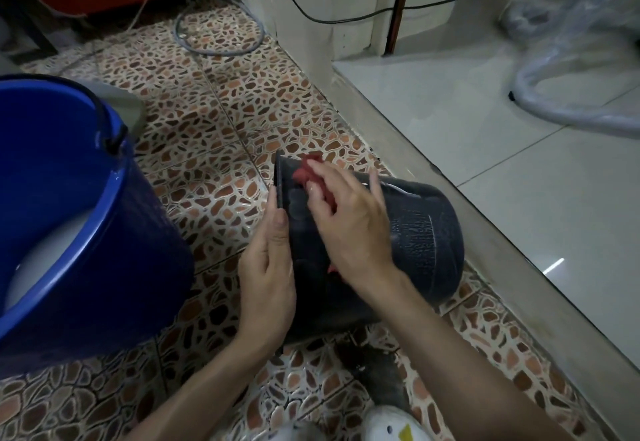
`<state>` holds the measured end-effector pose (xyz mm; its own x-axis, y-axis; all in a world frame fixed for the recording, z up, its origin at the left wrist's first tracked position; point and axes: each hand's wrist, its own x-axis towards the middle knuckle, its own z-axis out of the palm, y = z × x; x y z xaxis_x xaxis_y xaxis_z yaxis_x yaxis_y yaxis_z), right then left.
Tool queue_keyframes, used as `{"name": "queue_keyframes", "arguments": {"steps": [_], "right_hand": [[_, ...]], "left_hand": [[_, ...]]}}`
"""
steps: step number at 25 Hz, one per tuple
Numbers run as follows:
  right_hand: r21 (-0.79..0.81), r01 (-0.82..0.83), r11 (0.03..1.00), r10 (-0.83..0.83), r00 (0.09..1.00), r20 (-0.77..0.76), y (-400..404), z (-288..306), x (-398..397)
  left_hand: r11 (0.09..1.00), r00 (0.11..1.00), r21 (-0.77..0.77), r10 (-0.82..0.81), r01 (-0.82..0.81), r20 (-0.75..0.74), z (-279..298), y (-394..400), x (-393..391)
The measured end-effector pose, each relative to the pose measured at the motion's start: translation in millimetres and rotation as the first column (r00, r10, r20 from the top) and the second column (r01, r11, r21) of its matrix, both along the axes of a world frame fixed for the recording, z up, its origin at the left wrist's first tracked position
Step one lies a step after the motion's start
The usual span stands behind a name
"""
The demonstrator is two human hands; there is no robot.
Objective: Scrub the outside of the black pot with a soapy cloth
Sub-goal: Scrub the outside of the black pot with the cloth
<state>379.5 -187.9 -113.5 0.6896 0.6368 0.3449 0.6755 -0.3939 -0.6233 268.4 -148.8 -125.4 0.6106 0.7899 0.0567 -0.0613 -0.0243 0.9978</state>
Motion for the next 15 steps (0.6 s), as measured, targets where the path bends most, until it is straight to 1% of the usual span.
{"name": "queue_keyframes", "arguments": {"steps": [3, 6, 8, 10, 11, 12, 13, 15], "right_hand": [[-0.072, 0.166, 0.983, -0.174, 0.977, -0.123, -25.9, -9.1, 42.1], [-0.123, 0.358, 0.926, -0.375, 0.911, -0.169, -70.5, -27.5, 81.8], [-0.061, 0.446, 0.893, -0.448, 0.867, -0.219, -90.9, -31.8, 90.3], [0.094, 0.477, 0.874, -0.440, 0.858, -0.264, -99.5, -28.2, 75.1], [0.158, 0.439, 0.884, -0.394, 0.884, -0.252, -99.3, -25.5, 56.4], [0.197, 0.353, 0.915, -0.311, 0.926, -0.216, -95.3, -22.1, 32.1], [0.213, 0.226, 0.951, -0.194, 0.967, -0.164, -88.1, -20.9, 7.3], [0.190, -0.011, 0.982, 0.015, 1.000, -0.022, -69.4, -23.1, -28.8]], "left_hand": [[0.999, 0.998, 0.023, 0.030, -0.029, -0.047, -1.6, -4.1, -1.5], [1.000, 0.998, 0.028, 0.016, -0.015, -0.060, -0.9, -13.3, -6.9], [1.000, 0.996, 0.008, -0.018, 0.019, -0.082, 4.8, -10.4, -9.3], [0.998, 0.983, -0.030, -0.063, 0.059, -0.172, 13.7, 4.9, 2.0], [0.995, 0.973, -0.087, -0.063, 0.045, -0.220, 17.1, 15.6, 12.5], [0.988, 0.965, -0.156, -0.050, 0.010, -0.256, 22.2, 23.9, 23.3], [0.978, 0.954, -0.204, -0.029, -0.034, -0.299, 26.9, 29.7, 33.0], [0.978, 0.945, -0.197, -0.003, -0.066, -0.328, 32.1, 26.4, 40.9]]}}
